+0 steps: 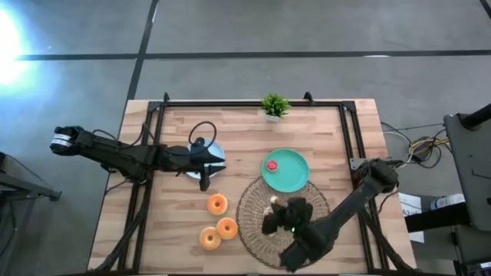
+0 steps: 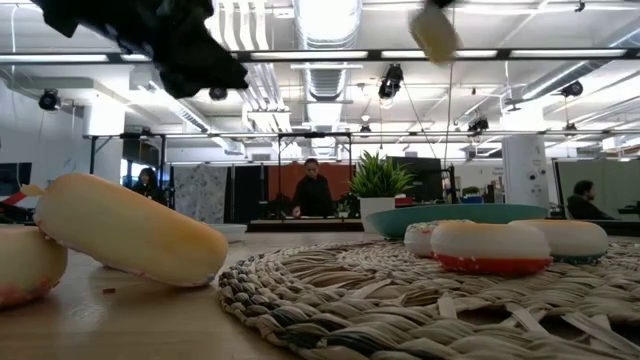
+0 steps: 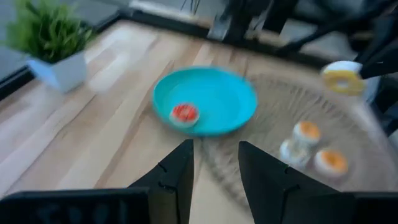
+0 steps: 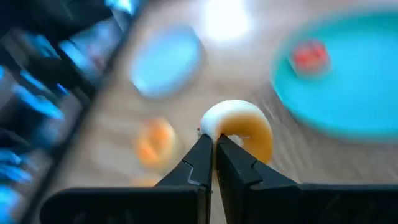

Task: Pick & Place donuts
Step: Put the small yellow donut on the green plate, then put the small blue donut on the green plate

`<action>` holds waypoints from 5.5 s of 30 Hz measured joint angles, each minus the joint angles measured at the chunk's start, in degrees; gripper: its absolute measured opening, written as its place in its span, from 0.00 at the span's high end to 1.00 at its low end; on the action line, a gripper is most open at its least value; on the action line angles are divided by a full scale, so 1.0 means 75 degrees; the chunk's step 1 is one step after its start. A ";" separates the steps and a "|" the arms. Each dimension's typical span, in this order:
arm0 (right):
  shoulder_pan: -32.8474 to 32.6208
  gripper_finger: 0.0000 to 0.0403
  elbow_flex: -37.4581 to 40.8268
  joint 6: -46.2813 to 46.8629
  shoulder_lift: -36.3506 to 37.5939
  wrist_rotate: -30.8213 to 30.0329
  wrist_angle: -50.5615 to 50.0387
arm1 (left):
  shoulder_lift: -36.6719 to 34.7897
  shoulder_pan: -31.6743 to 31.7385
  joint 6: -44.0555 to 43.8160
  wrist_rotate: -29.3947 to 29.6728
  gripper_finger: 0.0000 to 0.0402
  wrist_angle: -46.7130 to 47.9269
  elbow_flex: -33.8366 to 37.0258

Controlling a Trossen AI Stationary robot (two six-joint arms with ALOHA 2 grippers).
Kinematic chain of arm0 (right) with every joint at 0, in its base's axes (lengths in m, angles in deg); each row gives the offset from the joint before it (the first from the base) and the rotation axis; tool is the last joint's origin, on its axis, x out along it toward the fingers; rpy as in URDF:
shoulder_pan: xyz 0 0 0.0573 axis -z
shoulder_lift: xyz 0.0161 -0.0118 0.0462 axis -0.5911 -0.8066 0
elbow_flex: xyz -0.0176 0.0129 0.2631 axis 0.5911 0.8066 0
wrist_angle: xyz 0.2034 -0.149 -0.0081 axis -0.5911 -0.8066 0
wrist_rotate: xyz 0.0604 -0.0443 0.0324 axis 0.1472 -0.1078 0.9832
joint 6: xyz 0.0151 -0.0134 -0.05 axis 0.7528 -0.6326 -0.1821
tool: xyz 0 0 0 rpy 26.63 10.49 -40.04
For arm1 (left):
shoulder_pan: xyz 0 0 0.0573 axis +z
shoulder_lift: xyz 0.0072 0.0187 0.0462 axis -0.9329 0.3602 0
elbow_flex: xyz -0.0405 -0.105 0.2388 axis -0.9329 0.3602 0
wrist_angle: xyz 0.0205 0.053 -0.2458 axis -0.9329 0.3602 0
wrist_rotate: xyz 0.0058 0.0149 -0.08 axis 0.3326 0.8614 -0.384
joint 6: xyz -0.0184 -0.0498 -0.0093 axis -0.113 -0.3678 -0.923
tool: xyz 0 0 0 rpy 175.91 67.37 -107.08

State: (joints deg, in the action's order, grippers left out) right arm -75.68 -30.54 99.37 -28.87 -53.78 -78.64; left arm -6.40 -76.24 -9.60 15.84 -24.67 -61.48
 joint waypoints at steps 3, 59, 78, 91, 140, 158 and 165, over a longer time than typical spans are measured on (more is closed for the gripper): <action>0.0406 0.98 0.0023 -0.0181 0.0482 -0.1061 0.0002 | 0.0000 -0.0003 -0.0240 -0.0122 0.75 -0.0731 0.0000; 0.2367 0.98 0.0037 -0.3126 0.1606 -0.1940 0.2855 | 0.3302 0.0152 0.3321 0.1242 0.63 -0.3409 -0.2824; 0.2141 0.81 0.0034 -0.3291 0.1953 -0.1212 0.1973 | 0.3305 0.0179 0.3761 0.1313 1.00 -0.3216 -0.2719; 0.1706 0.51 0.0031 -0.3757 0.3033 -0.0297 0.0429 | 0.4417 0.0331 0.5166 0.0920 1.00 -0.2104 -0.2530; 0.1341 0.50 0.0031 -0.4144 0.3763 -0.0550 -0.0570 | 0.8495 0.0290 0.6745 0.0628 0.71 0.2977 -0.7324; 0.1346 0.50 0.0031 -0.4461 0.3824 -0.0512 -0.0825 | 0.5297 0.0455 0.5249 -0.1226 0.67 0.4251 -0.5193; 0.1431 0.50 0.0230 -0.6420 0.3413 0.1944 -0.0725 | 0.3482 0.0425 0.4272 -0.1652 0.68 0.3568 -0.2682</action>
State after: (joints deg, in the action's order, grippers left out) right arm -64.94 -28.82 51.22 -3.27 -39.20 -84.08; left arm 19.72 -73.05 22.43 3.45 2.09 -81.59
